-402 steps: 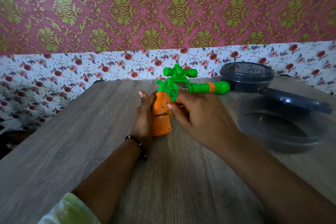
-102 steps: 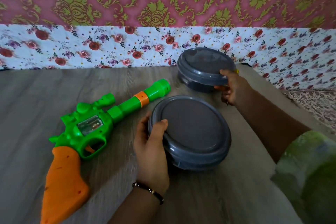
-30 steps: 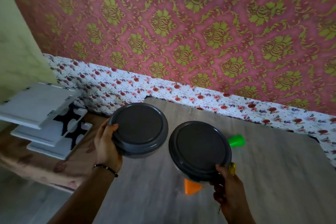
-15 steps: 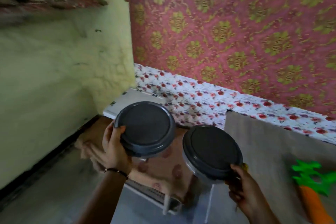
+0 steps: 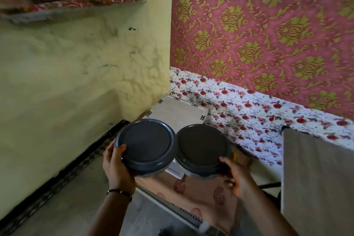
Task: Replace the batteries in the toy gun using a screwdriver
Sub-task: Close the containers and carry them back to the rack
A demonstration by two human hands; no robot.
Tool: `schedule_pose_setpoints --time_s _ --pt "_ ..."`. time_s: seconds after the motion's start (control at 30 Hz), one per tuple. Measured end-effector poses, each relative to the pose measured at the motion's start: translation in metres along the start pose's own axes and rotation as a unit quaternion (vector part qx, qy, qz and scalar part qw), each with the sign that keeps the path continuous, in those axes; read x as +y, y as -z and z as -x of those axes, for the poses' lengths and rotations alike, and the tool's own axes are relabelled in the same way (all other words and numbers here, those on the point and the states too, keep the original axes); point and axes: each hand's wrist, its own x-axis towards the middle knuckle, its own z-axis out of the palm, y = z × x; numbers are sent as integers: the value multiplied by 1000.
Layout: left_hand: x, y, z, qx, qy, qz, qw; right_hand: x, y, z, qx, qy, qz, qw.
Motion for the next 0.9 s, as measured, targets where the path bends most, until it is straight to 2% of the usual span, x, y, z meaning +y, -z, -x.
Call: schedule_pose_setpoints --time_s 0.27,0.43,0.63,0.77,0.83,0.9 --pt "0 -32 -86 -14 13 -60 998 -22 -97 -84 -48 -23 -37 998" --pt "0 -45 -122 -29 49 -68 996 -31 -135 -114 -64 -33 -56 996" --pt "2 -50 -158 -89 72 -94 989 -38 -166 -122 -17 -29 -104 994" --pt "6 -44 -179 -129 106 -115 979 -44 -175 -93 0 -14 -104 994" --pt "9 -40 -185 -150 124 -130 972 -43 -178 -62 5 38 -87 995" --pt "9 -34 -186 -168 129 -141 967 -35 -180 -37 51 125 -27 990"
